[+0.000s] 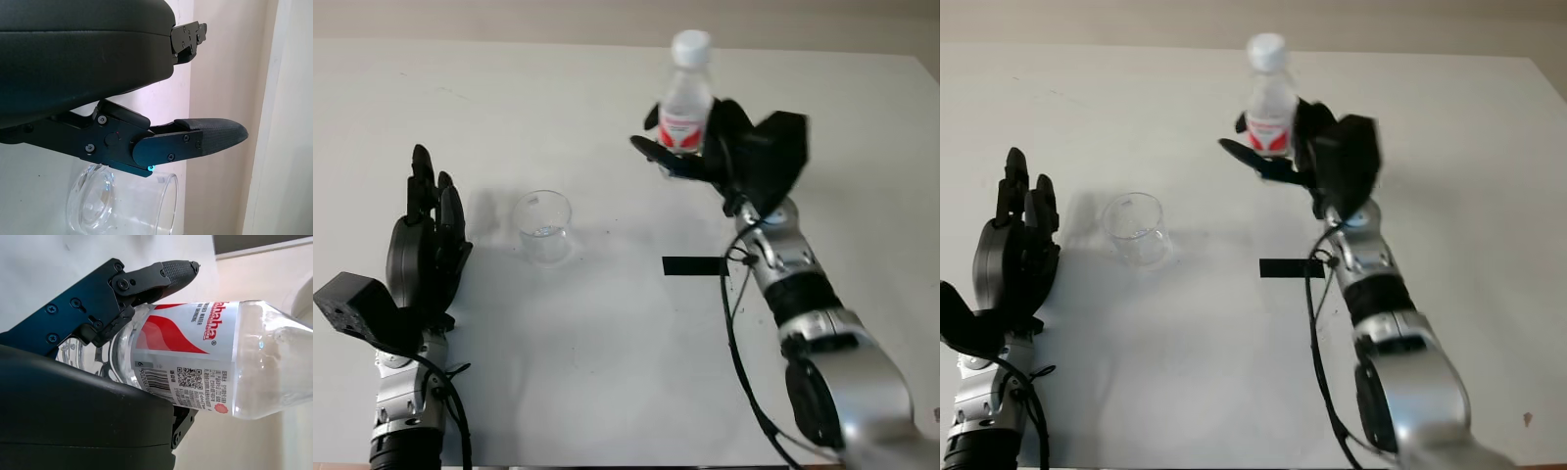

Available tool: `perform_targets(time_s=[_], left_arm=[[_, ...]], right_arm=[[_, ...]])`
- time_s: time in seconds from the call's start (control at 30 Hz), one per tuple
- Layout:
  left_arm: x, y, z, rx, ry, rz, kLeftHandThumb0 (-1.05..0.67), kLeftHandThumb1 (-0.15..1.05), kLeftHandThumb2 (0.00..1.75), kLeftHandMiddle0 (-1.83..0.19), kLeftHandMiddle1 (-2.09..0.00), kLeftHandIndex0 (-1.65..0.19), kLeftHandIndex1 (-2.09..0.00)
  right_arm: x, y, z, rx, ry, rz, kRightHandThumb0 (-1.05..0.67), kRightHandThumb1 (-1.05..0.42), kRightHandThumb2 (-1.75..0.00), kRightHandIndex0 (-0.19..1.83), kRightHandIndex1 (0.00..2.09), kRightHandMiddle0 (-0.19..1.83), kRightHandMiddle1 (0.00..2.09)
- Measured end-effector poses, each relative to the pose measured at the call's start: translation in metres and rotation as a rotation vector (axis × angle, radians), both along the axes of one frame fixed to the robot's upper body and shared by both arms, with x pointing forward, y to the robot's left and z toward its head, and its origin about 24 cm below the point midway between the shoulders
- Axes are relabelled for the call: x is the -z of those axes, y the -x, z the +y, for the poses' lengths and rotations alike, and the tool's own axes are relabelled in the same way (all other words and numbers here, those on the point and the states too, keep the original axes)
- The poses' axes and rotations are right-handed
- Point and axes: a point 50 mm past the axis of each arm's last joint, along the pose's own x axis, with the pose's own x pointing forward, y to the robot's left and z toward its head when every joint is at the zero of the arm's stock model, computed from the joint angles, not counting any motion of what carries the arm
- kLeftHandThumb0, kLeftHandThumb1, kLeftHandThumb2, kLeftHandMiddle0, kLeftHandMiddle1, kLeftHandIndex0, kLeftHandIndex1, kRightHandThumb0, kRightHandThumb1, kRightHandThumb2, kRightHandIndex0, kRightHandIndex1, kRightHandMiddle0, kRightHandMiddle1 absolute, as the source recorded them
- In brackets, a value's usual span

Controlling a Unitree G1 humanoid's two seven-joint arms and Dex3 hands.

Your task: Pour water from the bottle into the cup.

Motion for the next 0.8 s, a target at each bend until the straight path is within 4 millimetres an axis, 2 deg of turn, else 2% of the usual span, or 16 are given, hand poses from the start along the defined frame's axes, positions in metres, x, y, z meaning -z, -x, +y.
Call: perform_targets(time_s=[0.27,0.57,0.8], left_arm=[[0.0,-0.002,-0.001,0.015,0.008,0.004,-0.74,1.05,0.55,0.19,0.0,0.19,0.0],[0.001,-0.002,-0.001,0.024,0.007,0.005,-0.74,1.05,0.56,0.19,0.0,0.19,0.0],[0.001,-0.002,-0.001,0.024,0.009,0.005,-0.74,1.05,0.56,0.19,0.0,0.19,0.0]], right_arm=[[0.005,0.029,-0.006,-0.013,-0.034,0.048,-0.41,-1.05,-0.49,1.17,2.09,0.89,2.09],[0.02,0.04,-0.006,0.011,0.029,0.066,-0.42,-1.05,-0.49,1.09,2.09,0.76,2.09],[0.03,0.045,-0.005,0.027,0.051,0.065,-0.43,-1.05,-0.48,1.02,2.09,0.75,2.09]])
